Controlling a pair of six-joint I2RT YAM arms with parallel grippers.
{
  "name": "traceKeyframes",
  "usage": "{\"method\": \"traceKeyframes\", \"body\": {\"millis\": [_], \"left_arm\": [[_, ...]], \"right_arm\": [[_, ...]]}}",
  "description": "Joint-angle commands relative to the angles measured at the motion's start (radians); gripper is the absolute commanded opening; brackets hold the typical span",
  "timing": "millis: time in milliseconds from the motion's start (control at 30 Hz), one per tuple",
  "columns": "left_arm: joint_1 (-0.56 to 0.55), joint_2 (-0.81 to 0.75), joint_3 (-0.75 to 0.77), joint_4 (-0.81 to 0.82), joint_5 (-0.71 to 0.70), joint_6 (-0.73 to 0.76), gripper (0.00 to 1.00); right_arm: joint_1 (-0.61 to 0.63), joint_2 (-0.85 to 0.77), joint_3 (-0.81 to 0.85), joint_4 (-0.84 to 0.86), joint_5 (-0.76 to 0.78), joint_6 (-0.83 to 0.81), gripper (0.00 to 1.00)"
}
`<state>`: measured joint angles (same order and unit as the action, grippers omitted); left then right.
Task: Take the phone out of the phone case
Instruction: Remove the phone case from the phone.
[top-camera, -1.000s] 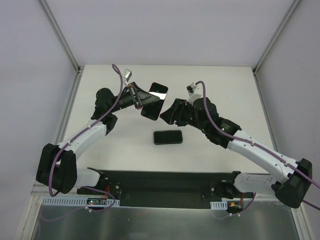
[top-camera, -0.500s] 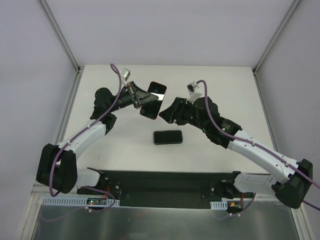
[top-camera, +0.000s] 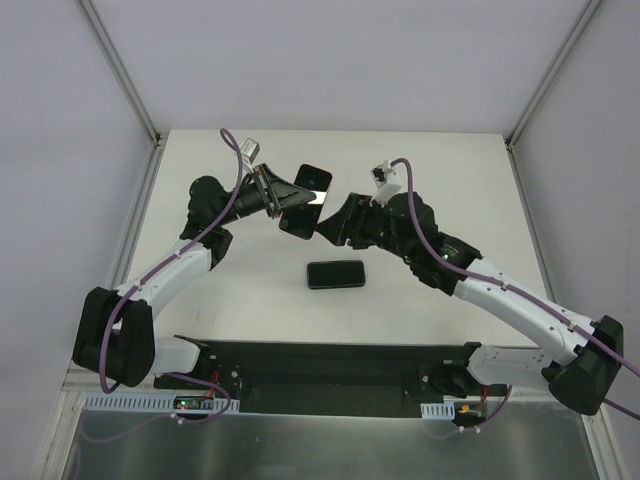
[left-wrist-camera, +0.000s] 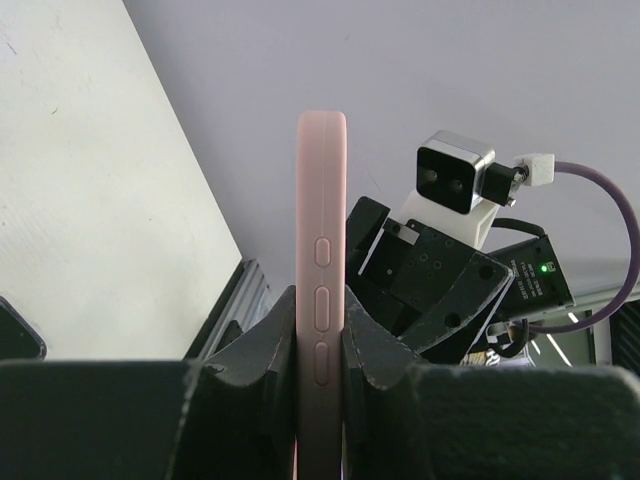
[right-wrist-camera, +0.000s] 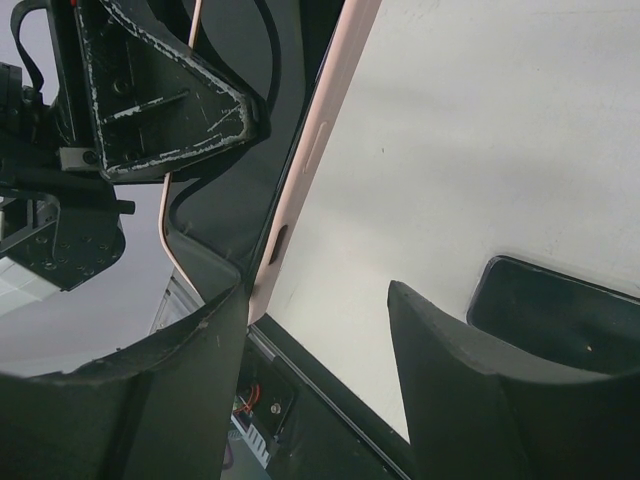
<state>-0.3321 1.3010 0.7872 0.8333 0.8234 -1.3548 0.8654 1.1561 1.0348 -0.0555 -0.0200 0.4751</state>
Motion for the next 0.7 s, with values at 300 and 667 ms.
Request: {"method": "traceKeyframes", "body": {"millis": [300,667], "left_arm": [[0.021,-0.034,0.001,0.173,-0.018,-0.082,0.00],[0.022,-0.054,-0.017,0.188,-0.017,-0.092,0.00]], "right_arm": [[-0.006,0.037,0.015,0.046,0.058,0.023,0.59],[-0.012,0.125,0.093,0.048,0.045,0.037,0.57]]}}
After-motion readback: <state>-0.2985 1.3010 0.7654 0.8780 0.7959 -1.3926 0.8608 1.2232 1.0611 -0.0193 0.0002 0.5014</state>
